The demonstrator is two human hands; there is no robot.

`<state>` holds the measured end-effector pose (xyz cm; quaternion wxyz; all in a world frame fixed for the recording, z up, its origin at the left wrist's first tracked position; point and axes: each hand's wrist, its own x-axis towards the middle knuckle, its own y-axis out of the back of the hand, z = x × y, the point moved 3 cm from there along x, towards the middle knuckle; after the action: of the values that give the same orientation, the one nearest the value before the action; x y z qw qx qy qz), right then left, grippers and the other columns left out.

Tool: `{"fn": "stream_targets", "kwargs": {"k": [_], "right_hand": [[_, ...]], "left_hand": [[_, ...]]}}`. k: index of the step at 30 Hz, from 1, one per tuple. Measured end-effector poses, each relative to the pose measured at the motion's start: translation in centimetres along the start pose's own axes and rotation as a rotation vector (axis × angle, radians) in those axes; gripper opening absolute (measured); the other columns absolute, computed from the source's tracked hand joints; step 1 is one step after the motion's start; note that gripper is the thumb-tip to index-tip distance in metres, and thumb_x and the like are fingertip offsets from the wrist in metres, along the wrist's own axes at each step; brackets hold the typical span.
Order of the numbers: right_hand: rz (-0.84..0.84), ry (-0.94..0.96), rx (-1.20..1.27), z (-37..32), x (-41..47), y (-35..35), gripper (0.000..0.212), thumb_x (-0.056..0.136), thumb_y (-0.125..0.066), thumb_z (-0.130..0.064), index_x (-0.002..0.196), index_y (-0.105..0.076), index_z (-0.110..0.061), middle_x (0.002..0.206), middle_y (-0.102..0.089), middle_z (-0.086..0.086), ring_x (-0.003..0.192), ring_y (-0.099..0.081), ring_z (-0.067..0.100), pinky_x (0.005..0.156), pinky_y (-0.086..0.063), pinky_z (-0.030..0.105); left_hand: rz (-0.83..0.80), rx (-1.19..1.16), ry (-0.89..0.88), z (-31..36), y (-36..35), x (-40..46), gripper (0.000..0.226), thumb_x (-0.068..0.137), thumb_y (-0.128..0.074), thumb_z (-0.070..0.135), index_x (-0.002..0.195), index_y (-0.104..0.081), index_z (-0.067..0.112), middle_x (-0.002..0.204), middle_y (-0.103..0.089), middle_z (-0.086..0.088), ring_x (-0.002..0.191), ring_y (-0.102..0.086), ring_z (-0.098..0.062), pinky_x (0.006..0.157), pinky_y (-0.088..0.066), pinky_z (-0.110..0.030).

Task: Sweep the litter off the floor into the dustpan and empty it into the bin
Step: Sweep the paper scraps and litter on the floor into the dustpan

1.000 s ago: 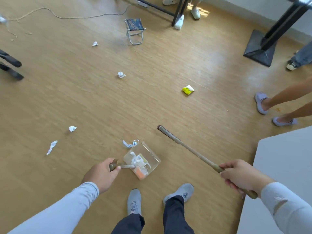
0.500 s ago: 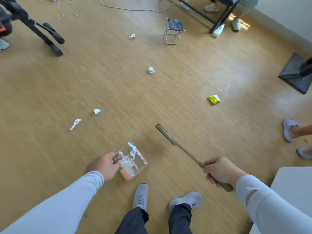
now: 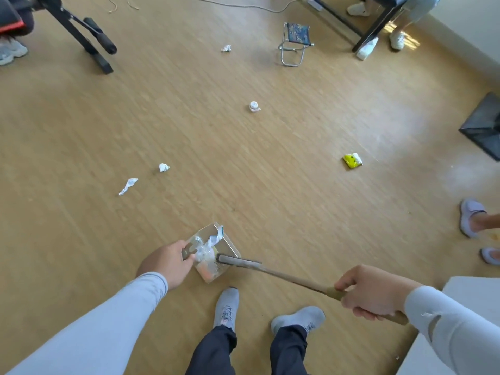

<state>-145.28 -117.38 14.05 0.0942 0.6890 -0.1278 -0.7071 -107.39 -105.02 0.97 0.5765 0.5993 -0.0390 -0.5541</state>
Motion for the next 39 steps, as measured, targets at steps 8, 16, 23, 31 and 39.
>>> {"fn": "stream_targets", "kwargs": {"k": [8, 16, 23, 31, 39], "right_hand": [[0.087, 0.002, 0.133, 2.3, -1.2, 0.3, 0.033, 0.09, -0.062, -0.019, 0.122, -0.063, -0.027, 0.065, -0.07, 0.002, 0.055, -0.052, 0.02, 0.053, -0.045, 0.027], [0.259, 0.086, 0.222, -7.0, 5.9, 0.5, 0.012, 0.096, -0.055, -0.012, 0.101, -0.062, -0.02, 0.07, -0.064, 0.005, 0.055, -0.056, 0.021, 0.049, -0.043, 0.026], [0.231, 0.103, -0.133, -13.0, 8.6, -0.4, 0.021, 0.092, -0.044, -0.005, 0.095, -0.063, -0.012, 0.074, -0.055, 0.002, 0.055, -0.049, 0.021, 0.045, -0.039, 0.024], [0.042, 0.022, -0.1, -2.8, 0.2, 3.1, 0.034, 0.085, -0.062, -0.026, 0.117, -0.068, -0.033, 0.062, -0.069, -0.003, 0.049, -0.054, 0.012, 0.053, -0.044, 0.024], [0.116, -0.034, 0.123, 4.1, -5.5, 2.4, 0.03, 0.087, -0.067, -0.023, 0.115, -0.064, -0.036, 0.066, -0.072, 0.0, 0.051, -0.059, 0.013, 0.052, -0.047, 0.024]], "left_hand": [[0.045, -0.012, 0.039, -1.3, 0.4, -0.7, 0.028, 0.097, -0.052, 0.047, 0.118, -0.063, 0.032, 0.097, -0.067, 0.013, 0.086, -0.065, -0.02, 0.073, -0.052, -0.031], [0.092, -0.181, 0.185, -2.2, 0.8, 0.9, 0.04, 0.097, -0.057, 0.045, 0.132, -0.061, 0.026, 0.116, -0.07, 0.003, 0.102, -0.067, -0.027, 0.085, -0.055, -0.036], [0.128, -0.148, 0.202, -2.2, 0.7, 2.2, 0.047, 0.099, -0.055, 0.044, 0.142, -0.054, 0.026, 0.125, -0.068, 0.005, 0.11, -0.066, -0.026, 0.089, -0.053, -0.036], [0.08, -0.17, 0.199, -2.1, 1.4, 0.6, 0.027, 0.096, -0.054, 0.047, 0.113, -0.063, 0.028, 0.108, -0.072, 0.006, 0.094, -0.067, -0.025, 0.083, -0.057, -0.037], [0.105, -0.214, 0.125, 1.3, 4.7, -0.6, 0.031, 0.096, -0.057, 0.045, 0.12, -0.065, 0.025, 0.107, -0.071, 0.004, 0.098, -0.067, -0.027, 0.085, -0.056, -0.038]]}}
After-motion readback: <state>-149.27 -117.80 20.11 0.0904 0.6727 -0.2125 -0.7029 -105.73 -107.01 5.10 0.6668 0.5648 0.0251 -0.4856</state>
